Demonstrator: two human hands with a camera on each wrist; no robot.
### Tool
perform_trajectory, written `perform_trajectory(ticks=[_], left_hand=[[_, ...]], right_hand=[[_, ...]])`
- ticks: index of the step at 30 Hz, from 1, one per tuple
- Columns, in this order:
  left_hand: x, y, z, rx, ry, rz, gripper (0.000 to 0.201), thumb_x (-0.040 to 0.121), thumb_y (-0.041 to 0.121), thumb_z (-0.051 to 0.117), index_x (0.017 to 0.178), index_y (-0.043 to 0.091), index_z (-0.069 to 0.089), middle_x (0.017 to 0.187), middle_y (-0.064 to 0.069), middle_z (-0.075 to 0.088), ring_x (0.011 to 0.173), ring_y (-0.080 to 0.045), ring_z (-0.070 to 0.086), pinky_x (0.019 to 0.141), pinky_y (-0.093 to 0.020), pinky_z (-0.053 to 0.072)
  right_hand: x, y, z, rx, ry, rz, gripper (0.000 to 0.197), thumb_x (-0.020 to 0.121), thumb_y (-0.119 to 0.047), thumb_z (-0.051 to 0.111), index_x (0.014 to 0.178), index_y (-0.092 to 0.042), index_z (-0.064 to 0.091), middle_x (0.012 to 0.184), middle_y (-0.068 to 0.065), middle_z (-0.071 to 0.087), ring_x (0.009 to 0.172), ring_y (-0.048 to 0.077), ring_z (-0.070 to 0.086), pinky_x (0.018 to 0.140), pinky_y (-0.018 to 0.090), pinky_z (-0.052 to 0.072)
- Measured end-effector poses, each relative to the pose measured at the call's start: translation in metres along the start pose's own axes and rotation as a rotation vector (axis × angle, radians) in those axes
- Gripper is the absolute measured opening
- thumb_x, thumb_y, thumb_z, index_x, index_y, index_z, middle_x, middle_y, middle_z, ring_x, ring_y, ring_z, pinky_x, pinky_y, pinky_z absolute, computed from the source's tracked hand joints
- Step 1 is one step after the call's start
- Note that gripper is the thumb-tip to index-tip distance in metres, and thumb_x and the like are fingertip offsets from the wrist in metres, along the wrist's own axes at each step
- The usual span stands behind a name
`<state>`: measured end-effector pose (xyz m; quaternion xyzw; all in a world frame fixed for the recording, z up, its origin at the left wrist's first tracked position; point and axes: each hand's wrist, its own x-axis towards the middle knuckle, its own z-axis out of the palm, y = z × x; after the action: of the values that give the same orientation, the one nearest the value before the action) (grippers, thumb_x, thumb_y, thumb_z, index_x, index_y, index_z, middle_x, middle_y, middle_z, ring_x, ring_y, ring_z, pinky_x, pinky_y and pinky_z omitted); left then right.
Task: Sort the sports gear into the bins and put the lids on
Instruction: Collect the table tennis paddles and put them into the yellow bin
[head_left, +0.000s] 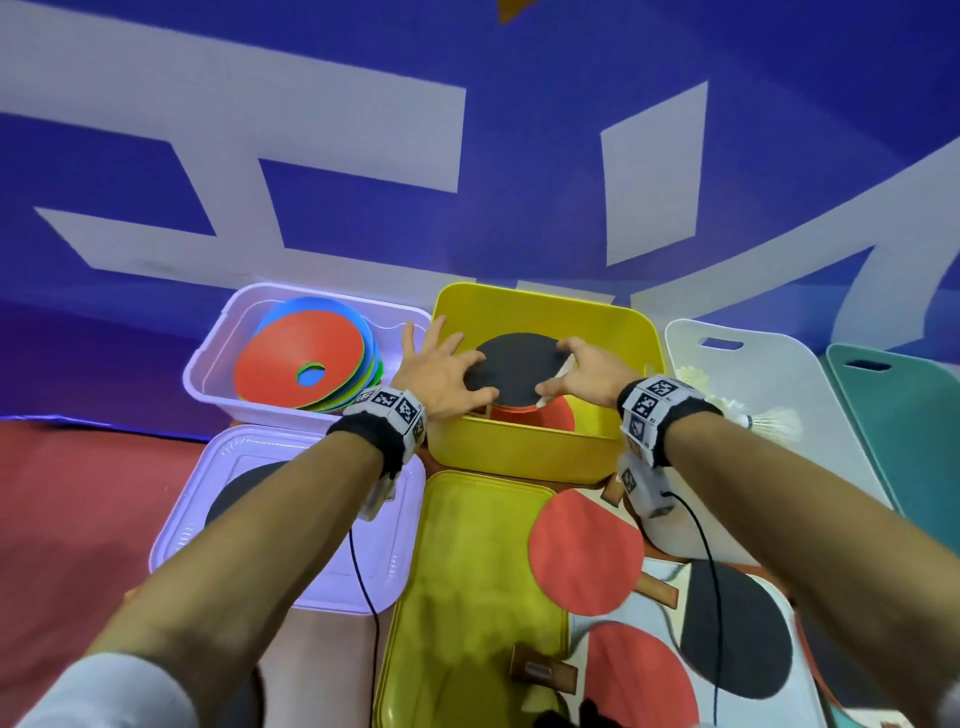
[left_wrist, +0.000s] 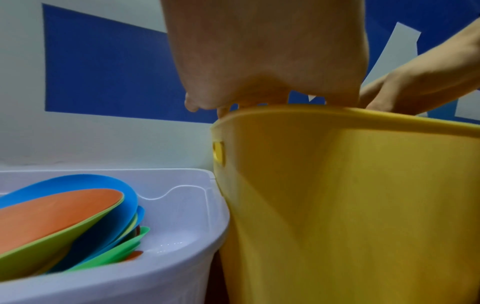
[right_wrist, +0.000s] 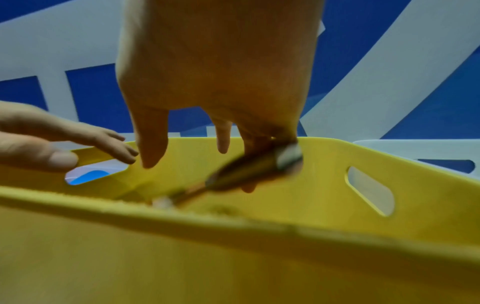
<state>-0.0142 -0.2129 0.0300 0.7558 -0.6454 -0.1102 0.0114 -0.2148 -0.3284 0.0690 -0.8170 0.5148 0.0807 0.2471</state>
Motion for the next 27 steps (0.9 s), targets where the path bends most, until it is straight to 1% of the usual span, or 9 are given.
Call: perform_trajectory(ticks=[2,5,11,15,18,20,22,25,27], left_hand=[[0.001,-0.004,0.004,0.010,0.005,-0.007,0.065,0.086,0.074,0.039,0.142,0.040,0.041,0.162,-0.001,0.018,0.150,-0.027,-0.008,0.114,-0.063,-0.011],[0.000,-0.008,0.008,-0.004,0.021,-0.014,0.063,0.086,0.072,0.040,0.141,0.041,0.042,0.163,-0.002,0.014,0.150,-0.028,-0.009,0.115,-0.062,-0.008],[-0.013,-0.003,0.006,-0.115,0.101,-0.035,0.059,0.089,0.065,0.046,0.142,0.040,0.041,0.164,-0.001,0.008,0.150,-0.026,-0.007,0.116,-0.059,-0.007],[-0.035,0.003,0.006,-0.157,0.162,-0.078,0.063,0.089,0.063,0.048,0.146,0.040,0.035,0.164,-0.001,0.003,0.150,-0.026,-0.005,0.117,-0.057,-0.004],[-0.063,0.009,0.009,-0.178,0.207,-0.126,0.072,0.083,0.065,0.044,0.149,0.039,0.029,0.164,-0.001,0.004,0.150,-0.026,-0.001,0.117,-0.057,0.000],[-0.088,0.012,0.012,-0.165,0.202,-0.179,0.081,0.076,0.066,0.038,0.150,0.039,0.026,0.164,-0.003,0.007,0.150,-0.026,0.002,0.118,-0.057,0.003],[-0.116,0.013,0.018,-0.151,0.182,-0.236,0.084,0.074,0.068,0.037,0.151,0.038,0.026,0.164,-0.005,0.008,0.150,-0.026,0.003,0.117,-0.056,0.004],[-0.164,0.012,0.030,-0.154,0.135,-0.322,0.078,0.083,0.067,0.050,0.151,0.037,0.025,0.164,-0.004,0.003,0.150,-0.024,-0.001,0.117,-0.057,0.000],[-0.195,0.008,0.040,-0.158,0.131,-0.393,0.078,0.083,0.065,0.052,0.151,0.038,0.025,0.164,-0.003,0.003,0.150,-0.025,0.000,0.117,-0.058,0.000]], right_hand=[[0.005,-0.002,0.001,-0.016,-0.037,0.027,0.085,0.078,-0.049,0.075,0.147,-0.022,0.033,0.147,0.010,0.041,0.129,0.030,0.046,0.102,0.042,0.043],[0.005,-0.004,0.002,-0.050,-0.033,0.028,0.082,0.083,-0.047,0.072,0.150,-0.023,0.030,0.152,0.010,0.033,0.132,0.032,0.043,0.103,0.043,0.042],[-0.016,-0.012,0.008,-0.090,0.011,-0.070,0.071,0.087,-0.049,0.064,0.147,-0.025,0.035,0.151,0.006,0.037,0.131,0.029,0.045,0.104,0.044,0.043],[-0.040,-0.021,0.017,-0.142,0.069,-0.203,0.068,0.089,-0.049,0.060,0.148,-0.026,0.034,0.152,0.002,0.036,0.138,0.026,0.035,0.110,0.049,0.030],[-0.059,-0.028,0.028,-0.173,0.110,-0.295,0.069,0.088,-0.050,0.059,0.148,-0.027,0.033,0.152,0.001,0.035,0.139,0.024,0.031,0.107,0.047,0.026],[-0.071,-0.030,0.039,-0.169,0.132,-0.352,0.071,0.086,-0.051,0.061,0.148,-0.028,0.033,0.153,0.001,0.034,0.141,0.022,0.027,0.106,0.046,0.024],[-0.083,-0.031,0.053,-0.158,0.159,-0.418,0.074,0.084,-0.052,0.063,0.147,-0.029,0.032,0.154,0.002,0.031,0.143,0.021,0.021,0.108,0.046,0.020],[-0.103,-0.035,0.078,-0.160,0.189,-0.522,0.079,0.082,-0.052,0.065,0.148,-0.027,0.031,0.157,0.004,0.024,0.147,0.022,0.010,0.111,0.044,0.012],[-0.115,-0.042,0.094,-0.177,0.207,-0.601,0.080,0.082,-0.052,0.065,0.149,-0.024,0.031,0.159,0.005,0.021,0.149,0.025,0.003,0.114,0.045,0.007]])
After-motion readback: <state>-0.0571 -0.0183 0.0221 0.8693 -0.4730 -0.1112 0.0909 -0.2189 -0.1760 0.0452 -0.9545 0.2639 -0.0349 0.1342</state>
